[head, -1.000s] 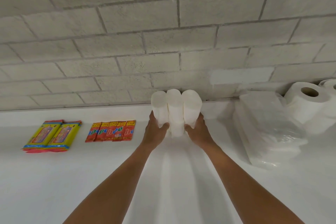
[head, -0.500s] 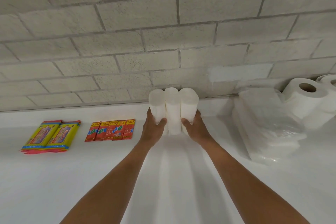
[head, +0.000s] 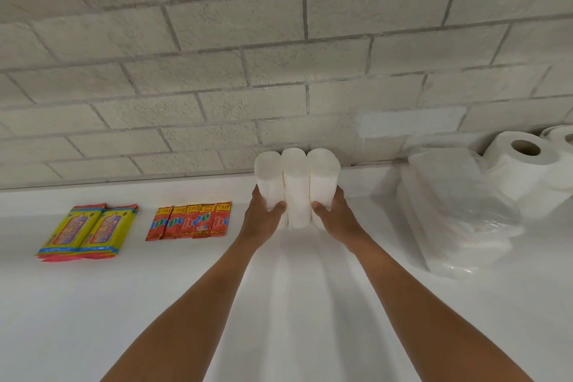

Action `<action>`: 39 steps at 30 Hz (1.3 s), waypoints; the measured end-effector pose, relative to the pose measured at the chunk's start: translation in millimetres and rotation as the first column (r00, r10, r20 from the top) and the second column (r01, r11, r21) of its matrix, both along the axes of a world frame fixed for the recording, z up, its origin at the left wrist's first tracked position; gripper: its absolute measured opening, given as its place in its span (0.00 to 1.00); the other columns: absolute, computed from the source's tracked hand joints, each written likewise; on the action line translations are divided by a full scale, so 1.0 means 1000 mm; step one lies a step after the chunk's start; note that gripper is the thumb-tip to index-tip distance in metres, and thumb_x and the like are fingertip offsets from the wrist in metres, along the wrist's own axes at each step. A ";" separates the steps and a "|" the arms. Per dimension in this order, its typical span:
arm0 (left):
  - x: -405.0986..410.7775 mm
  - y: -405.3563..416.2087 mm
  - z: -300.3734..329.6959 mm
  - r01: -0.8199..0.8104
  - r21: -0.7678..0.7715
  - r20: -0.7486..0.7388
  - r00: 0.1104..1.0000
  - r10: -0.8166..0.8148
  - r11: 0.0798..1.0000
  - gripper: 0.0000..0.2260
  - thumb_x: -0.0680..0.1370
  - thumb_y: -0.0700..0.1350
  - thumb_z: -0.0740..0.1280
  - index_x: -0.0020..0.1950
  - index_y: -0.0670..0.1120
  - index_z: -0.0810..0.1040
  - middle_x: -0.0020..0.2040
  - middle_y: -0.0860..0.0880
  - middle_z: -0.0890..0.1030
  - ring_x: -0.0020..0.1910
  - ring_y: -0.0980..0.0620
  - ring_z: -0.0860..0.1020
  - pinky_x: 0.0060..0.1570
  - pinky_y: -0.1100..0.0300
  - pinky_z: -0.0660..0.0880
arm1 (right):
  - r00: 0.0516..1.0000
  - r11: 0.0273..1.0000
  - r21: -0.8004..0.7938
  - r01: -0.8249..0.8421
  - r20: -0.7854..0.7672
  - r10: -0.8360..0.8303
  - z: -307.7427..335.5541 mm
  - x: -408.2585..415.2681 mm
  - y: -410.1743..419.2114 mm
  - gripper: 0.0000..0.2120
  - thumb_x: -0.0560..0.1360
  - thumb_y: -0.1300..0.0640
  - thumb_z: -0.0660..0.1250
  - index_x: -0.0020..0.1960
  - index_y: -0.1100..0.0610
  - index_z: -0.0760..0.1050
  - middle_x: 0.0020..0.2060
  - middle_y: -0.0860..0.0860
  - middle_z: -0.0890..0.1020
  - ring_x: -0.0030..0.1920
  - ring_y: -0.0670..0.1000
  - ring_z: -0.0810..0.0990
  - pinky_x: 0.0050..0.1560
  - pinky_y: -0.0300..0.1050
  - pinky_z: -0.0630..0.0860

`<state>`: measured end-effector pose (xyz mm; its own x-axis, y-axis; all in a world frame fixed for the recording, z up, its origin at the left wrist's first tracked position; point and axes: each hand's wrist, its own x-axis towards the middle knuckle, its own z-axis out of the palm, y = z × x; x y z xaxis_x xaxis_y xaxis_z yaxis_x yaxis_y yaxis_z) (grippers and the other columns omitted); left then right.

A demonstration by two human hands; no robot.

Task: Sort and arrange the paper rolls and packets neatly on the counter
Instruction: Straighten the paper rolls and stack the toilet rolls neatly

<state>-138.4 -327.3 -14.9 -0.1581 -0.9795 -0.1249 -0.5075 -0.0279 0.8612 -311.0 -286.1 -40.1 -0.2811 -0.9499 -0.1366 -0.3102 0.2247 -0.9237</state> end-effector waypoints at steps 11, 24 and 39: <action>0.017 0.011 0.001 -0.009 0.063 0.070 0.998 0.005 0.998 0.39 0.75 0.51 0.72 0.80 0.54 0.52 0.76 0.49 0.65 0.73 0.43 0.66 0.70 0.42 0.67 | 0.998 0.977 0.213 0.007 -0.068 0.008 0.007 -0.016 0.026 0.41 0.78 0.47 0.66 0.81 0.49 0.45 0.79 0.53 0.59 0.76 0.58 0.62 0.73 0.56 0.65; 0.042 0.070 0.003 0.053 0.057 0.067 0.996 -0.057 0.997 0.38 0.77 0.51 0.70 0.81 0.53 0.50 0.79 0.50 0.58 0.76 0.47 0.63 0.72 0.49 0.65 | 0.996 0.977 0.215 0.006 -0.086 0.013 0.038 0.000 0.092 0.34 0.81 0.47 0.62 0.81 0.51 0.49 0.79 0.52 0.60 0.77 0.53 0.61 0.75 0.50 0.63; 0.025 0.156 0.047 0.289 -0.055 -0.053 0.955 -0.292 0.956 0.31 0.78 0.54 0.69 0.77 0.59 0.59 0.77 0.57 0.62 0.74 0.55 0.64 0.72 0.51 0.66 | 0.992 0.992 -0.005 0.123 -0.019 -0.124 0.103 0.014 0.183 0.24 0.81 0.47 0.63 0.75 0.47 0.65 0.69 0.49 0.72 0.62 0.48 0.74 0.56 0.40 0.68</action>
<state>-113.0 -171.6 32.0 -0.4423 -0.8947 -0.0625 -0.4358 0.1535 0.8869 -297.3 -102.6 62.7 -0.3989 -0.9083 -0.1263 -0.2984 0.2588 -0.9187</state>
